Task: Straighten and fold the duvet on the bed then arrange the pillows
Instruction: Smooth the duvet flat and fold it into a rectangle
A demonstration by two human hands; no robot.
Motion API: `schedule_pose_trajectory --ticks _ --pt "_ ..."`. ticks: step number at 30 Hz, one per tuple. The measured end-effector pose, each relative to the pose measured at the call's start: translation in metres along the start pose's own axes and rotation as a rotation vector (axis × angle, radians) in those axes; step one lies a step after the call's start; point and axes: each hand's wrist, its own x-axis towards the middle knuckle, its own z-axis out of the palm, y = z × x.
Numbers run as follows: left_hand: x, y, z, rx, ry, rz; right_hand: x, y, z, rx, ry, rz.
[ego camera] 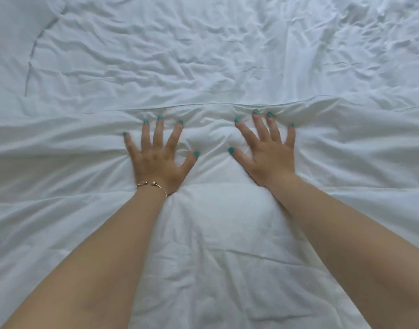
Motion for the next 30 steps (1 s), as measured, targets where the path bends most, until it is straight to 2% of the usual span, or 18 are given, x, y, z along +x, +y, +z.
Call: schedule_pose_trajectory --ticks 3,6,16,19,23,25,27,28,30 --pt "0.001 -0.003 0.013 -0.031 0.116 0.008 0.001 0.001 0.017 -0.021 0.195 -0.01" --pt "0.006 -0.004 0.024 -0.025 0.12 0.009 0.009 0.004 0.031 -0.039 0.331 -0.034" --pt "0.012 -0.005 0.036 -0.015 0.154 0.032 0.019 0.006 0.042 -0.072 0.381 -0.068" --pt "0.014 -0.004 0.037 -0.017 0.095 0.029 0.024 0.005 0.04 -0.112 0.251 -0.064" --pt "0.013 0.001 0.014 -0.018 -0.176 -0.031 0.017 -0.004 0.014 -0.198 -0.024 0.019" --pt "0.015 -0.005 -0.014 -0.09 -0.345 0.02 0.012 -0.012 -0.005 -0.182 -0.171 0.088" --pt "0.008 -0.023 -0.051 -0.154 -0.453 0.147 0.005 -0.029 -0.032 -0.142 -0.311 0.194" --pt "0.0 -0.039 -0.07 -0.148 -0.469 0.186 0.0 -0.043 -0.049 -0.132 -0.37 0.236" --pt "-0.018 -0.082 -0.102 -0.086 -0.424 0.121 -0.006 -0.084 -0.082 -0.204 -0.481 0.226"
